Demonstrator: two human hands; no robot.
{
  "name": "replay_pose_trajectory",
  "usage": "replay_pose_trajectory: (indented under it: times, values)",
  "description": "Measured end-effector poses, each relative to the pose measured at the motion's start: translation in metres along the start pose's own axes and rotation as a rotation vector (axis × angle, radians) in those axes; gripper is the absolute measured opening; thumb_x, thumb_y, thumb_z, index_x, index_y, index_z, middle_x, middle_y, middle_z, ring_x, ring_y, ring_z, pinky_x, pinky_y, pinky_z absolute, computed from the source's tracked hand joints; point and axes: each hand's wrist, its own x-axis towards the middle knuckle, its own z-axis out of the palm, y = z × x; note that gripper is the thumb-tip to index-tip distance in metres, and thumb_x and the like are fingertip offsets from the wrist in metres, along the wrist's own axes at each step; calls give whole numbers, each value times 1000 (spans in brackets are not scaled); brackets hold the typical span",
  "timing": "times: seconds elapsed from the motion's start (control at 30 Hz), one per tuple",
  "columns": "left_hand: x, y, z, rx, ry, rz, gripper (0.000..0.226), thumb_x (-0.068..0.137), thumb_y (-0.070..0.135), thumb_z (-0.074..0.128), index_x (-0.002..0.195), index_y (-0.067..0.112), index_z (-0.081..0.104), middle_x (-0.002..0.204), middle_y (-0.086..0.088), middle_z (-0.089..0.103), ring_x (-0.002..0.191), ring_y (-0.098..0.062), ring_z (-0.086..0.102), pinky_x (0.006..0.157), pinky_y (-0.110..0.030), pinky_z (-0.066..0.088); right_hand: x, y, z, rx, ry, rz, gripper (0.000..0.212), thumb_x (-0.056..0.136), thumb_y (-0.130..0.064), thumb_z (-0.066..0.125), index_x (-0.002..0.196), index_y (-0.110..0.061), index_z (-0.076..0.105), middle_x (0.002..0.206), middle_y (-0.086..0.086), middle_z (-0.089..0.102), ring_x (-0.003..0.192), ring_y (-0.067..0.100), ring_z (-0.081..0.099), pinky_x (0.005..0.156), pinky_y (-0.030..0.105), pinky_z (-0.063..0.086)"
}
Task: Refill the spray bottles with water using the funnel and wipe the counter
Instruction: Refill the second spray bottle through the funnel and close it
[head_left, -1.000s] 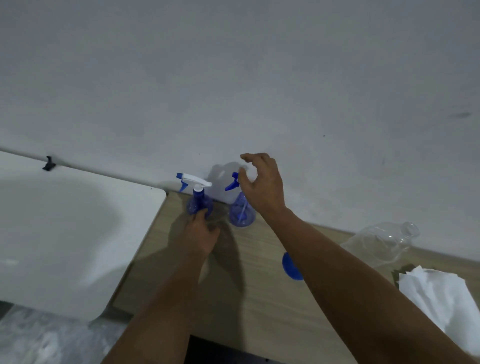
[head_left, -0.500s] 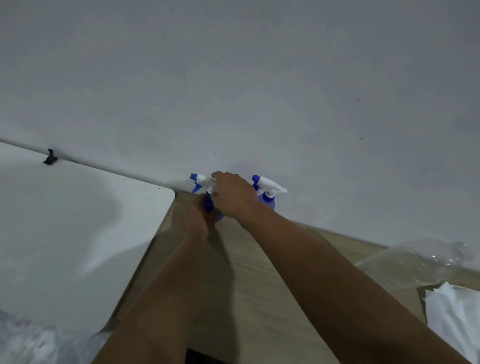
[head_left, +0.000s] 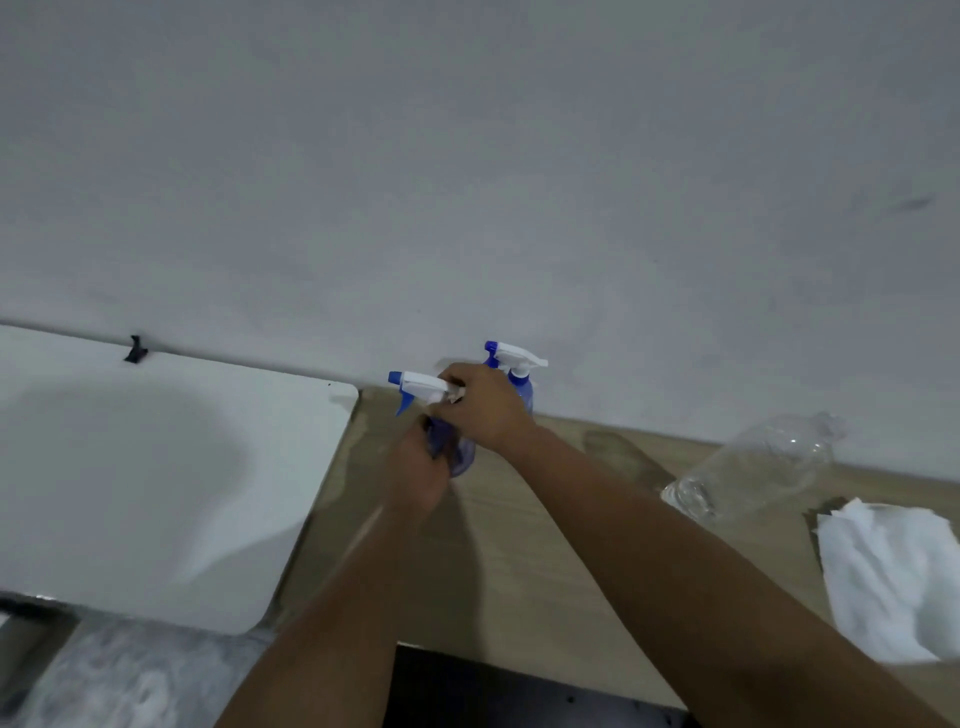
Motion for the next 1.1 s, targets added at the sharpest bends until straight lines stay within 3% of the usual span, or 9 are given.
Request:
replay_pose_trajectory:
  times: [0.07, 0.13, 0.27, 0.43, 0.63, 0.8, 0.93, 1.03, 1.1]
  values:
    - [-14, 19, -2, -111, -91, 20, 15, 94, 11, 58, 104, 0, 58, 93, -17, 61, 85, -30, 58, 82, -42, 51, -21, 4, -18, 46, 0, 17, 23, 83, -23, 83, 99, -12, 72, 90, 2, 72, 83, 18, 63, 71, 31, 46]
    - [-28, 34, 3, -188, -124, 22, 2, 91, 1, 56, 93, 0, 57, 87, -20, 59, 84, -37, 58, 80, -51, 51, -42, 10, -35, 70, 9, 41, 30, 78, -29, 88, 98, -11, 73, 89, 2, 73, 83, 19, 64, 71, 32, 48]
    - [-59, 49, 23, -151, -132, 48, 7, 87, 4, 61, 94, 6, 61, 87, -4, 67, 83, -23, 64, 74, -37, 50, -86, 29, -60, 115, 86, 101, 35, 76, -34, 92, 96, -9, 76, 93, 10, 76, 92, 28, 69, 81, 41, 54]
    - [-96, 60, 66, -87, -239, 54, 12, 80, 15, 63, 80, 24, 54, 76, 1, 63, 80, -29, 66, 64, -34, 45, -139, 73, -72, 78, 98, 193, 36, 74, -36, 92, 90, -10, 74, 86, 10, 75, 85, 30, 70, 75, 42, 54]
    - [-137, 61, 124, -82, -384, 19, 4, 85, 15, 66, 88, 14, 64, 86, -11, 70, 86, -35, 67, 77, -49, 53, -192, 132, -78, 72, 76, 269, 30, 76, -27, 90, 93, -9, 73, 90, 13, 75, 87, 31, 71, 74, 40, 53]
    - [-161, 59, 152, -9, -385, -15, 13, 85, 12, 65, 98, 14, 66, 90, -14, 70, 85, -35, 65, 70, -41, 49, -218, 165, -66, 66, 57, 284, 31, 75, -27, 90, 95, -9, 75, 89, 12, 74, 87, 29, 69, 77, 45, 54]
    - [-172, 53, 166, 87, -416, -34, 23, 88, 11, 62, 111, 9, 68, 100, -16, 71, 92, -35, 65, 74, -37, 47, -234, 183, -51, 126, 78, 304, 27, 74, -29, 89, 92, -16, 74, 88, 4, 75, 85, 23, 69, 79, 44, 56]
    - [-175, 53, 171, 63, -413, -32, 24, 84, 5, 62, 107, 12, 68, 92, -13, 71, 86, -33, 66, 68, -32, 41, -243, 194, -43, 222, 201, 324, 32, 72, -27, 90, 97, -17, 72, 90, 1, 76, 85, 19, 70, 77, 38, 55]
    - [-175, 52, 176, 11, -397, -27, 21, 81, 2, 62, 99, 11, 68, 83, -9, 69, 81, -32, 66, 67, -34, 43, -244, 200, -40, 329, 240, 342, 28, 73, -20, 91, 92, -11, 72, 85, 6, 75, 82, 23, 71, 76, 42, 56]
